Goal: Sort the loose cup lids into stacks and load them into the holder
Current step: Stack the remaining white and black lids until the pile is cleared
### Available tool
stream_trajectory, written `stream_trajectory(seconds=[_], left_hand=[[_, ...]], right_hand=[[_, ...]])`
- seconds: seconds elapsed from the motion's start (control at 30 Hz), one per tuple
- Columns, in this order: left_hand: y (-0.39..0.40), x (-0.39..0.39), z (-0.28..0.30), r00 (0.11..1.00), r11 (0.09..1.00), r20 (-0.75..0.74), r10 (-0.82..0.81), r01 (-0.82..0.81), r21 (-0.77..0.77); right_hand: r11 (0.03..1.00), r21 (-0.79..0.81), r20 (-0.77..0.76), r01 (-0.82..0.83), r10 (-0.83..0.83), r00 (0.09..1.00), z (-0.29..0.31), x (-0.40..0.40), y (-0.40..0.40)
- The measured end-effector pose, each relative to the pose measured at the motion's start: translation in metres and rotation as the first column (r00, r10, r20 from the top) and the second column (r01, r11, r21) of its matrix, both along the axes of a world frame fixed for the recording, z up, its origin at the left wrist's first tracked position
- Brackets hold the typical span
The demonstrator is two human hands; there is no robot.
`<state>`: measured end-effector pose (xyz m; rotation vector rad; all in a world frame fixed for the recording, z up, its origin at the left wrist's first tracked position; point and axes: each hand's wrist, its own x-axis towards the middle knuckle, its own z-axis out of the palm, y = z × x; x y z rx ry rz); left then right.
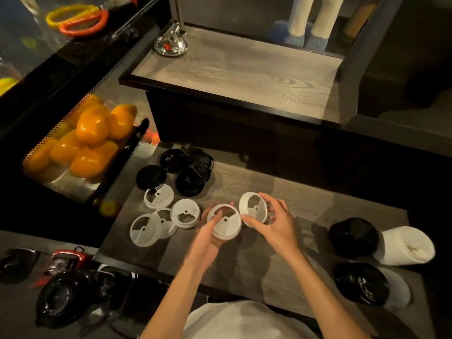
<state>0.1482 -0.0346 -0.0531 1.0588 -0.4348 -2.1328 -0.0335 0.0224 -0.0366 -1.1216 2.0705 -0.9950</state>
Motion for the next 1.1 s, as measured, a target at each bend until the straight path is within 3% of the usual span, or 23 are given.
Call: stream_trajectory(seconds=[0.17, 0.43, 0.73, 1.1], left_hand=[[0.002, -0.017, 0.027, 0.995, 0.998, -0.084, -0.055, 0.054, -0.01], [0.021, -0.043, 0.053, 0.984, 0.995, -0.152, -0.095, 0.088, -0.054], [0.045, -0.069, 0.06, 0.983, 0.983, -0.118, -0.139, 0.122, -0.137], [0.074, -0.108, 0.07, 0.958, 0.946, -0.127, -0.258, 0.223, -0.236]], right_hand=[[0.998, -0.05, -0.078, -0.033, 0.029, 0.997, 0.029, 0.018, 0.012], [0.991, -0.104, -0.183, 0.08, -0.098, 0.978, 0.047, 0.037, 0.031], [0.975, -0.124, -0.279, 0.185, -0.213, 0.937, 0.065, 0.035, 0.05], [0.956, -0.121, -0.212, 0.268, -0.288, 0.934, 0.078, 0.004, 0.083]])
